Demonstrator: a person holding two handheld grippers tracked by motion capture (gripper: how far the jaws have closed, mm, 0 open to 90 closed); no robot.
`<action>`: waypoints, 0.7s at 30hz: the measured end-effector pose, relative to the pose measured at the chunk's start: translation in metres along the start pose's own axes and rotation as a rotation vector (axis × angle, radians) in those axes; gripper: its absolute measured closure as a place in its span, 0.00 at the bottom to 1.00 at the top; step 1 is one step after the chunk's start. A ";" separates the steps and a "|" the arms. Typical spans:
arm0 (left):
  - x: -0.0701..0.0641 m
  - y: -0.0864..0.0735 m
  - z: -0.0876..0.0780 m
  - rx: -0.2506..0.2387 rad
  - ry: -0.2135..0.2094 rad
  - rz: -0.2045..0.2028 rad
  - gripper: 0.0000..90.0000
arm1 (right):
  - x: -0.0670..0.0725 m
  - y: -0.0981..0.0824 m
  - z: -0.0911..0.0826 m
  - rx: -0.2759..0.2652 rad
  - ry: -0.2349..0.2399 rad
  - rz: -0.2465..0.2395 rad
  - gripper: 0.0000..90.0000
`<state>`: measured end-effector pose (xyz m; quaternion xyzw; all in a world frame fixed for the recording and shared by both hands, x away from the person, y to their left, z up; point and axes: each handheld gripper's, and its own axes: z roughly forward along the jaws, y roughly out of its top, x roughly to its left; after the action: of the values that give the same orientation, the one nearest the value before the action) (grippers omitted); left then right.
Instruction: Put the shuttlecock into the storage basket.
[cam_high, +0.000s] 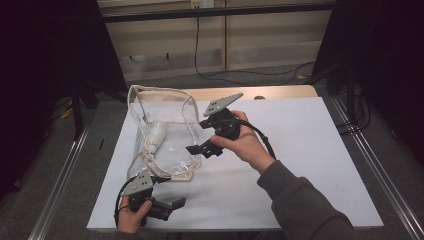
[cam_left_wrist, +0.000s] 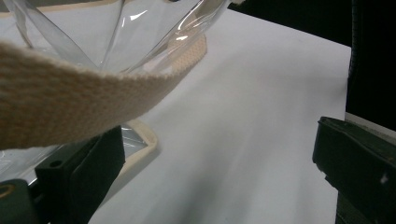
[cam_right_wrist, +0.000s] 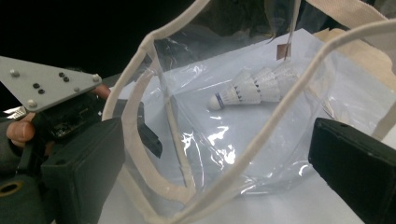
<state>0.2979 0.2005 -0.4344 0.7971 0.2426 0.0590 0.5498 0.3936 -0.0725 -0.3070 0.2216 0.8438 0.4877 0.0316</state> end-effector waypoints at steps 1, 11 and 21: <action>0.000 0.000 0.000 0.000 0.000 0.000 0.03 | -0.001 -0.002 -0.001 -0.002 0.000 0.000 0.04; 0.000 0.000 0.000 0.000 0.002 0.005 0.03 | -0.006 -0.015 -0.010 -0.017 -0.008 0.008 0.04; 0.000 0.000 0.001 -0.003 0.003 0.001 0.03 | -0.009 -0.028 -0.022 -0.028 -0.023 0.014 0.04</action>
<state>0.2981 0.1995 -0.4344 0.7963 0.2430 0.0610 0.5507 0.3861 -0.1057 -0.3210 0.2325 0.8350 0.4970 0.0411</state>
